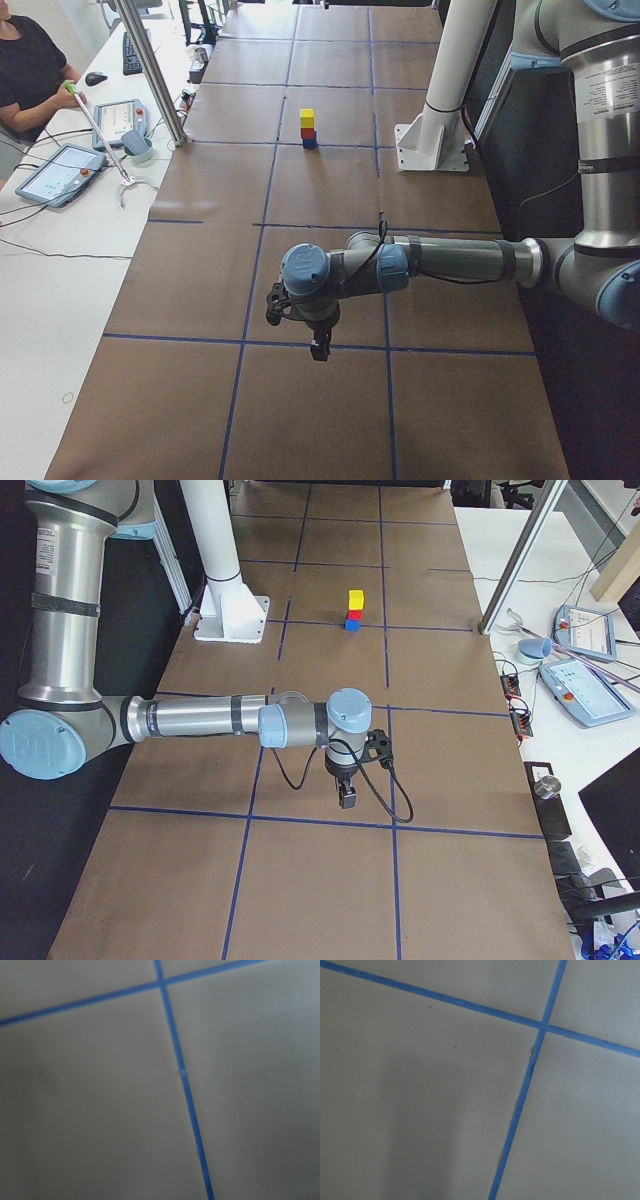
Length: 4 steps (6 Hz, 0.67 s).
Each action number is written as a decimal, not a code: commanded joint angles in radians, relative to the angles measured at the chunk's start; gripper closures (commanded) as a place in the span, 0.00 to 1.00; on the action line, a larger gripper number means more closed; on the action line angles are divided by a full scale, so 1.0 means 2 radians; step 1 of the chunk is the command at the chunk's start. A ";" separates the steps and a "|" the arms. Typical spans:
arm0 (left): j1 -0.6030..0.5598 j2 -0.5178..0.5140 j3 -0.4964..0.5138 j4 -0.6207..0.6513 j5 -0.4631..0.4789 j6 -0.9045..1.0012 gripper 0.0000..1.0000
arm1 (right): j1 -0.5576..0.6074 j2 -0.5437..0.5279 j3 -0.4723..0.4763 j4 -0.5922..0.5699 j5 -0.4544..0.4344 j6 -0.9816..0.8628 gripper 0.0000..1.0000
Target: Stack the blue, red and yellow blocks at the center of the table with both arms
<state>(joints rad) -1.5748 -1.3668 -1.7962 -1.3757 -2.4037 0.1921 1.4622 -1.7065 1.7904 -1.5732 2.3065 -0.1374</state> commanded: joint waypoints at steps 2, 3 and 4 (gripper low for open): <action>0.000 -0.002 0.012 -0.034 0.002 -0.065 0.00 | 0.001 0.016 -0.023 0.001 0.052 0.000 0.00; 0.000 -0.001 0.013 -0.039 0.001 -0.065 0.00 | 0.002 0.001 -0.025 0.004 0.054 -0.001 0.00; 0.001 0.003 0.015 -0.073 0.002 -0.062 0.00 | 0.001 0.000 -0.030 0.008 0.053 0.000 0.00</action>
<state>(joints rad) -1.5732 -1.3663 -1.7715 -1.4702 -2.4011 0.0649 1.4650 -1.6982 1.7386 -1.5641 2.4080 -0.1382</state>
